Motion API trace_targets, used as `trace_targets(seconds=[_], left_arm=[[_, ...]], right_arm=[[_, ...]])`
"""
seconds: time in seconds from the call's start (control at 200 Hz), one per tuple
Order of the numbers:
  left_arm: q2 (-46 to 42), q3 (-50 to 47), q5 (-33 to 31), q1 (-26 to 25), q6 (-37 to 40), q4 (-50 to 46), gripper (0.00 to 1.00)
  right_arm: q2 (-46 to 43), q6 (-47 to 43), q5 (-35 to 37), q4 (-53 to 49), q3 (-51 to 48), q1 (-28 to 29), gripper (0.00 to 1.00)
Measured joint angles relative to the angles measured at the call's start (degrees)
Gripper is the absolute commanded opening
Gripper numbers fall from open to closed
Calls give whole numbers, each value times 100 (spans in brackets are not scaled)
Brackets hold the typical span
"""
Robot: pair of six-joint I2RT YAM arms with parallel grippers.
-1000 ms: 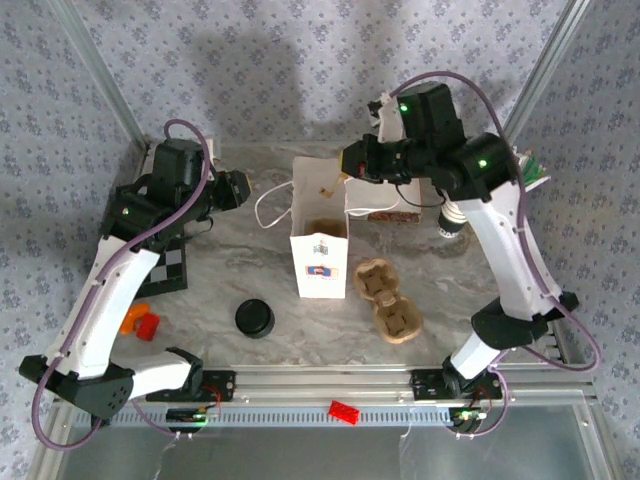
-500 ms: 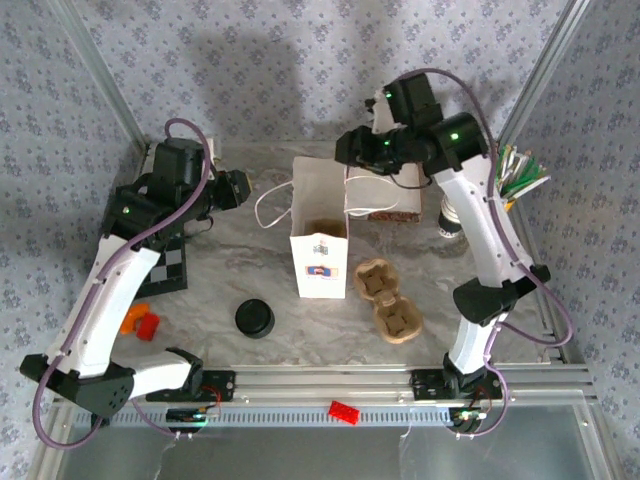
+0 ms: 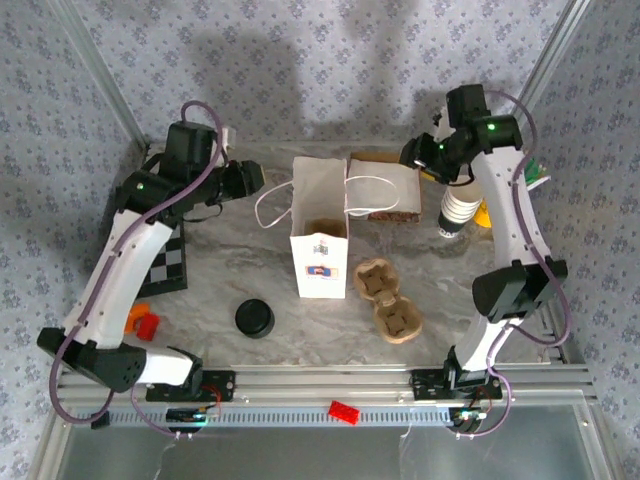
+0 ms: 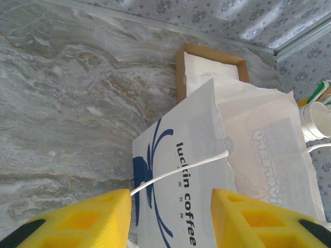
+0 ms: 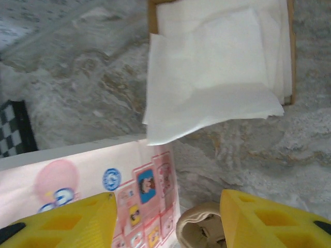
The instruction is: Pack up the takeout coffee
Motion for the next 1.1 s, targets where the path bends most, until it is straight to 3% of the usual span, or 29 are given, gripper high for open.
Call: trace_targets(seconds=[0.365, 0.595, 1.099], left_arm=[[107, 2, 175, 0, -2, -15, 45], [107, 2, 157, 0, 0, -15, 45], [94, -98, -92, 81, 109, -7, 46]], right_arm=[[354, 584, 431, 553, -1191, 114, 57], [595, 1161, 643, 1200, -1744, 365, 64], [905, 2188, 1117, 2190, -2177, 826, 63]])
